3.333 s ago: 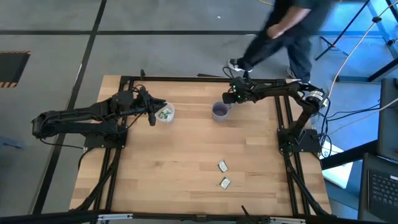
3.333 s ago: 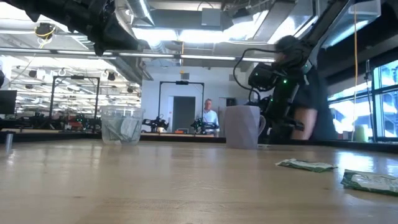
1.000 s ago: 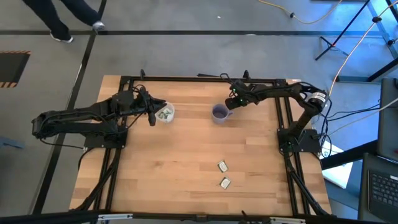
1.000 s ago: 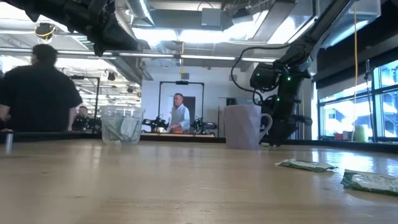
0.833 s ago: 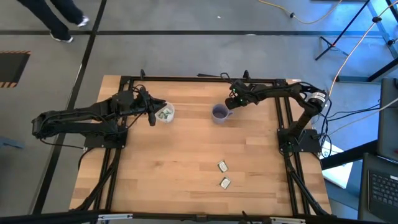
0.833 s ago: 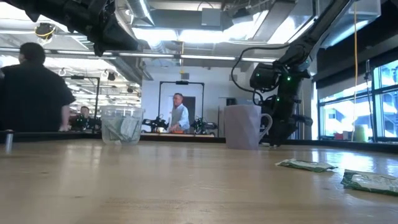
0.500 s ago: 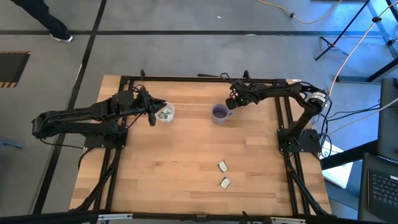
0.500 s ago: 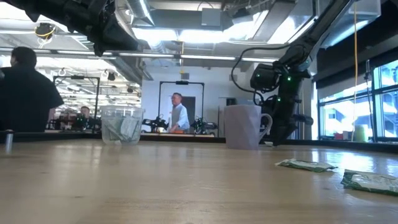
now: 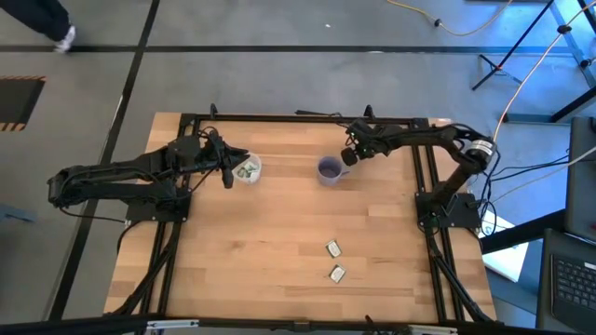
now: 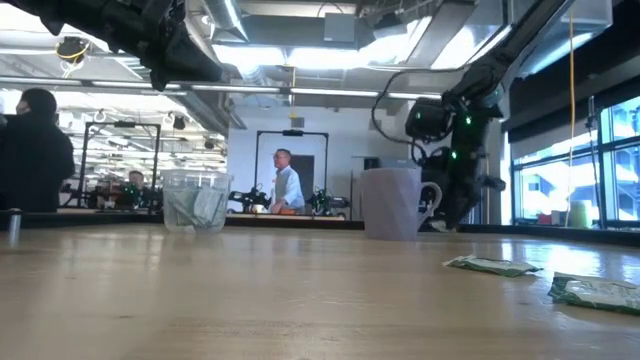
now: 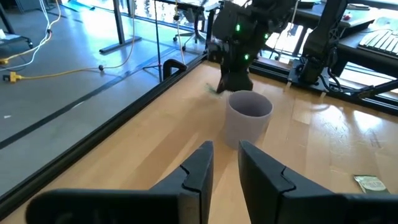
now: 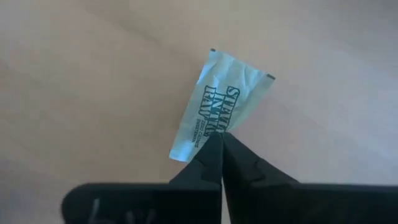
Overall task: Pick and place Stevia / Truvia into bins
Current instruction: Put the light green stevia packet into the transparent container
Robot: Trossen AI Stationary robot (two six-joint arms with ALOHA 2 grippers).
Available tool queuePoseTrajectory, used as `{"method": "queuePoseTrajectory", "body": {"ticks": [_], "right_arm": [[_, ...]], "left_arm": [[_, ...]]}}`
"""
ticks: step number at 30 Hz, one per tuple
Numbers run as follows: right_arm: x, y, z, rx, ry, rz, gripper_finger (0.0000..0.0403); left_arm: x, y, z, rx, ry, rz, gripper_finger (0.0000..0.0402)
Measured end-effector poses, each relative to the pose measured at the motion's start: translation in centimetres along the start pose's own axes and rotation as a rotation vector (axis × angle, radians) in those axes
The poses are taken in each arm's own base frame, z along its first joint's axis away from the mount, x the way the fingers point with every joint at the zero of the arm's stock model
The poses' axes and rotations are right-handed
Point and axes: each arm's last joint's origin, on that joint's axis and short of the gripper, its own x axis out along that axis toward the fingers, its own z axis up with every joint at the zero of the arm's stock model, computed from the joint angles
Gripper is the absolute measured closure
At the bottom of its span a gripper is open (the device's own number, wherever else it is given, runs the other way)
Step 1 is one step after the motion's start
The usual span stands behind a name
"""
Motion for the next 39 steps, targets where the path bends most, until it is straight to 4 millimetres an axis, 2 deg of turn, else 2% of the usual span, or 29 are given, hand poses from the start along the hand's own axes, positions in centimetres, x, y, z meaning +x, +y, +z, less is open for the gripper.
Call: {"method": "queuePoseTrajectory", "body": {"ticks": [7, 10, 14, 20, 26, 31, 39], "right_arm": [[-4.0, -0.5, 0.9, -0.009, -0.081, 0.004, 0.0402], [-6.0, -0.5, 1.2, -0.009, -0.145, 0.029, 0.0402], [-8.5, 0.4, 1.2, -0.093, -0.265, 0.101, 0.0402], [-11.5, 4.5, 0.3, -0.280, -0.478, 0.265, 0.0402], [-13.1, 9.7, -1.9, -0.517, -0.670, 0.387, 0.0403], [-13.5, 13.0, -4.4, -0.680, -0.811, 0.255, 0.0403], [-12.5, 16.6, -7.2, -0.748, -0.945, 0.051, 0.0403]], "left_arm": [[0.0, 0.0, 0.0, 0.024, 0.001, 0.007, 0.0328], [0.1, 0.0, -0.1, -0.026, 0.007, 0.009, 0.0323], [0.9, 0.0, -0.4, -0.091, 0.044, 0.018, 0.0314], [3.4, -0.3, -0.9, -0.143, 0.070, 0.022, 0.0299], [6.3, -0.9, -0.7, -0.123, -0.010, -0.057, 0.0291], [8.2, -1.9, -1.3, -0.019, -0.016, -0.179, 0.0289], [10.1, -4.0, -2.6, 0.038, -0.050, -0.182, 0.0289]]}}
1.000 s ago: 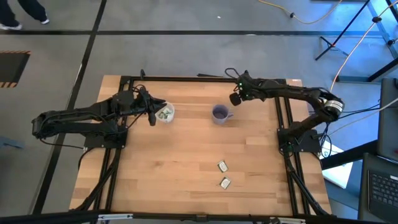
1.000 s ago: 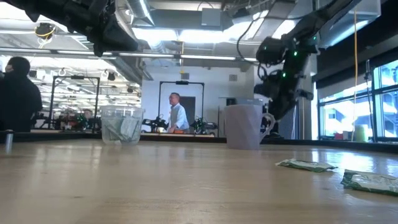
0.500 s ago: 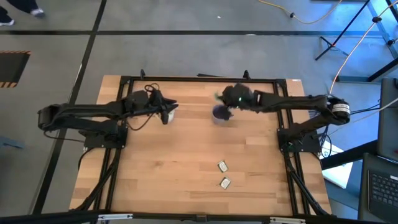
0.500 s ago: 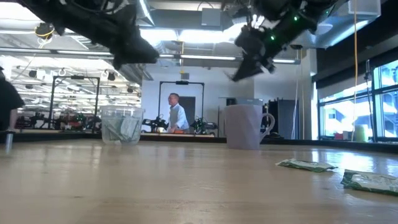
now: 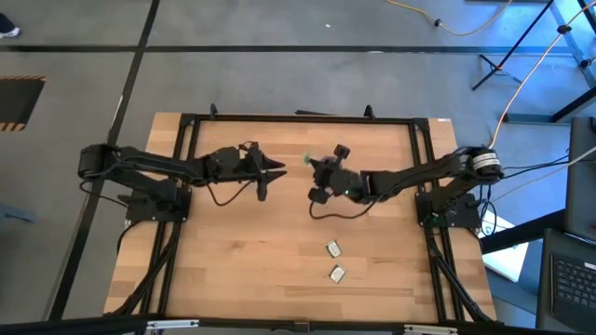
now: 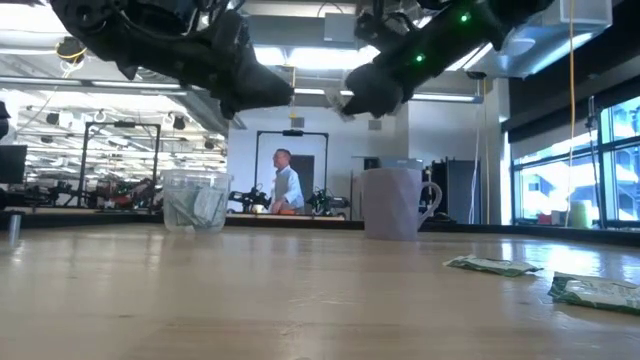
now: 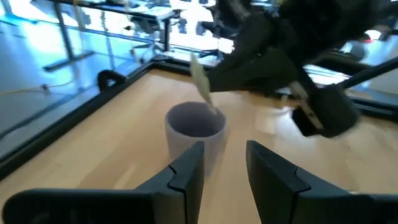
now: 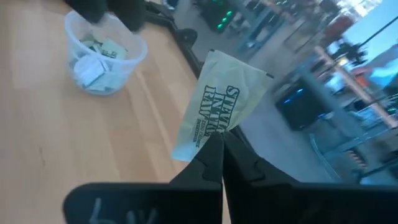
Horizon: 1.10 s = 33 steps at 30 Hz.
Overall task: Pick and place Stevia / Truvia into bins
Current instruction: Put the light green stevia packet into the transparent container
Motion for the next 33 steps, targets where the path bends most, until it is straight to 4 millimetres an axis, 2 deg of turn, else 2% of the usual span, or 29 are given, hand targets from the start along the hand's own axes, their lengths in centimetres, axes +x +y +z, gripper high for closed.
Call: {"method": "queuePoseTrajectory", "body": {"ticks": [5, 13, 33], "right_arm": [[0.3, 1.9, -0.2, -0.041, -0.021, -0.062, 0.0403], [0.6, 4.1, -0.3, -0.102, -0.084, -0.056, 0.0403], [-0.1, 5.0, -0.2, -0.109, -0.115, -0.032, 0.0403]], "left_arm": [[0.8, -0.8, -1.0, 0.045, 0.011, 0.047, 0.0289], [1.9, -1.9, -1.9, 0.071, -0.022, 0.033, 0.0289], [2.0, -1.9, -1.2, 0.047, -0.122, 0.077, 0.0294]]}}
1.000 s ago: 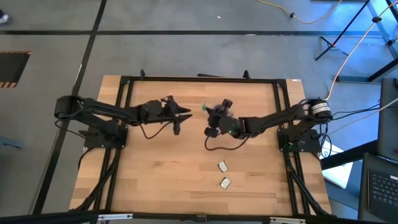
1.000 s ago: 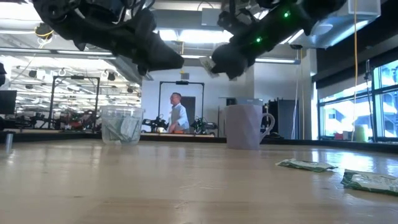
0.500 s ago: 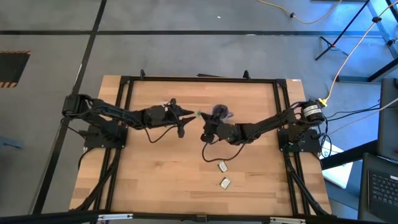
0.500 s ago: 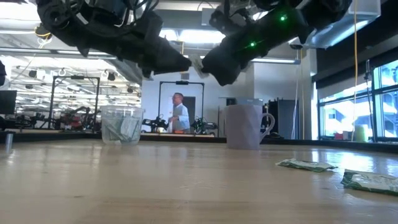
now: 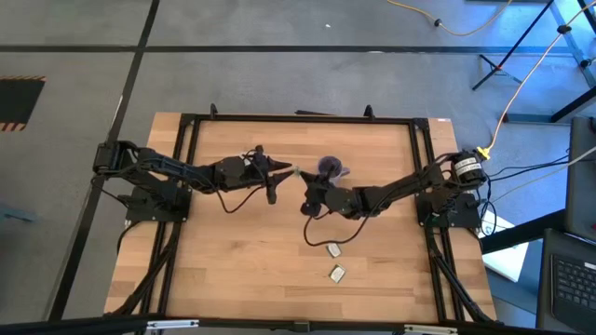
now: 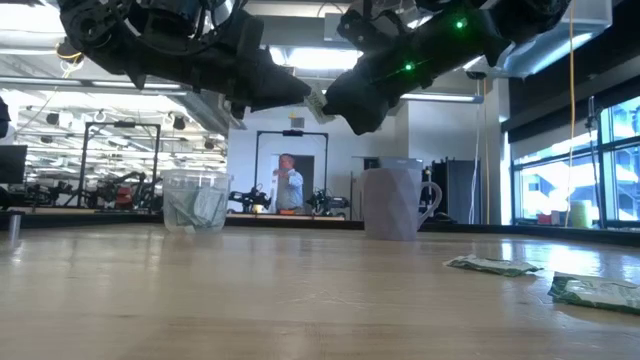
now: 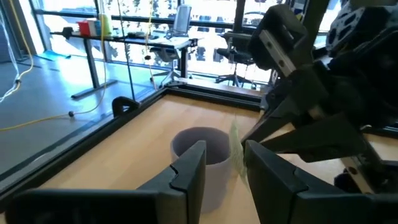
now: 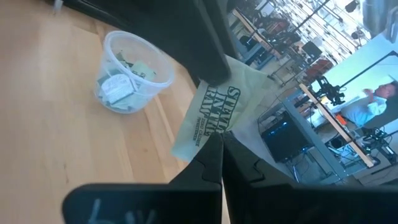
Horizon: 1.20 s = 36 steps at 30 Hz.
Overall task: Pick and place Stevia / Truvia into bins
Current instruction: Put the light green stevia packet into the transparent container
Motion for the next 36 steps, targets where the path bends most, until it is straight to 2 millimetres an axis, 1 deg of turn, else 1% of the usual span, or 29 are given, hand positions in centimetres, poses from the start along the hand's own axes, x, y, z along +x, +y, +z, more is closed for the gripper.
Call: {"method": "queuePoseTrajectory", "body": {"ticks": [6, 11, 14, 16, 21, 26, 29, 31, 36], "right_arm": [[-0.2, 0.1, 0.1, -0.001, -0.004, 0.005, 0.0403], [-0.2, 0.1, 0.1, -0.001, -0.005, 0.006, 0.0403], [-0.2, 0.2, 0.1, -0.001, -0.021, 0.041, 0.0402], [-0.2, 0.3, 0.2, -0.002, -0.035, 0.073, 0.0399], [-0.2, 0.3, 0.2, -0.005, -0.039, 0.084, 0.0375], [-0.4, 0.3, 0.1, -0.033, 0.009, -0.009, 0.0331], [-1.0, 0.6, 0.0, -0.037, 0.046, -0.068, 0.0303], [-1.6, 1.0, 0.0, -0.048, 0.053, -0.081, 0.0293], [-3.0, 1.9, 0.4, -0.066, 0.045, -0.096, 0.0288]], "left_arm": [[0.0, 0.0, 0.0, 0.000, 0.001, -0.008, 0.0318], [0.0, 0.0, 0.0, 0.000, 0.001, -0.008, 0.0359], [0.0, 0.0, 0.0, 0.000, 0.001, -0.008, 0.0390], [0.0, 0.0, 0.0, 0.001, 0.002, -0.008, 0.0397], [0.0, 0.0, 0.0, 0.001, 0.002, -0.008, 0.0399], [-0.2, 0.0, 0.4, 0.018, -0.007, -0.009, 0.0399], [-0.9, 0.1, 0.9, 0.021, 0.014, -0.006, 0.0399], [-1.6, 0.3, 1.2, 0.017, 0.057, -0.001, 0.0399], [-4.3, 1.0, 1.8, -0.028, 0.201, 0.054, 0.0399]]}}
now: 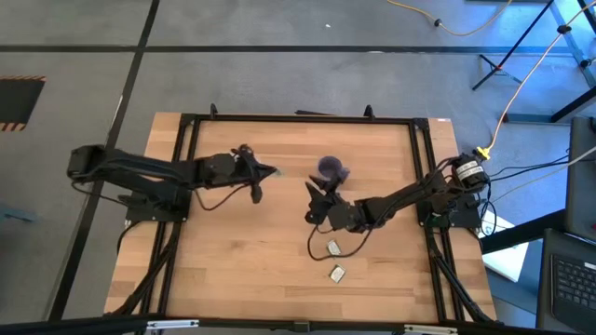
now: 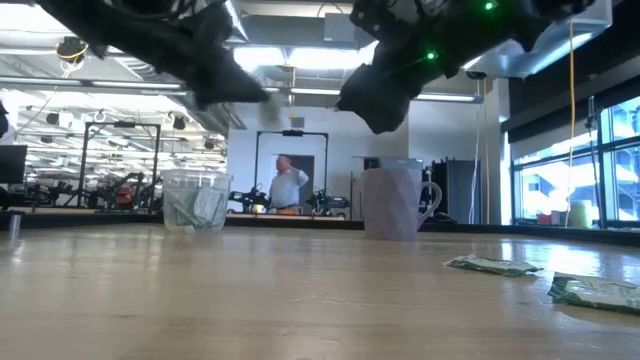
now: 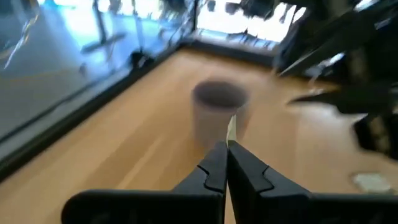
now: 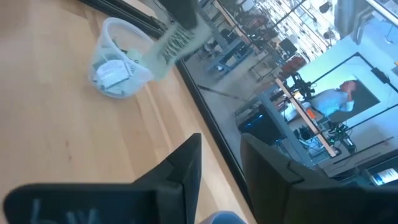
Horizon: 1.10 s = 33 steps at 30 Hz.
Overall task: Pick and place Stevia / Truvia into bins
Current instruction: Put the light green stevia packet into the transparent container
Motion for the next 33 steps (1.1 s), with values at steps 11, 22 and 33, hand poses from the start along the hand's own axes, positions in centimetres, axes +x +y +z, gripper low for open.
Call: {"method": "queuePoseTrajectory", "body": {"ticks": [11, 22, 33], "right_arm": [[0.0, 0.0, 0.0, 0.002, 0.004, -0.010, 0.0287], [0.0, 0.0, 0.0, 0.002, -0.004, 0.007, 0.0287], [0.0, 0.0, 0.0, -0.001, -0.004, 0.008, 0.0287]], "left_arm": [[-3.7, 2.1, -1.4, -0.054, 0.194, 0.318, 0.0398], [-2.8, 3.4, -2.5, -0.093, 0.305, 0.371, 0.0398], [-1.1, 4.3, -4.0, -0.151, 0.439, 0.346, 0.0398]]}}
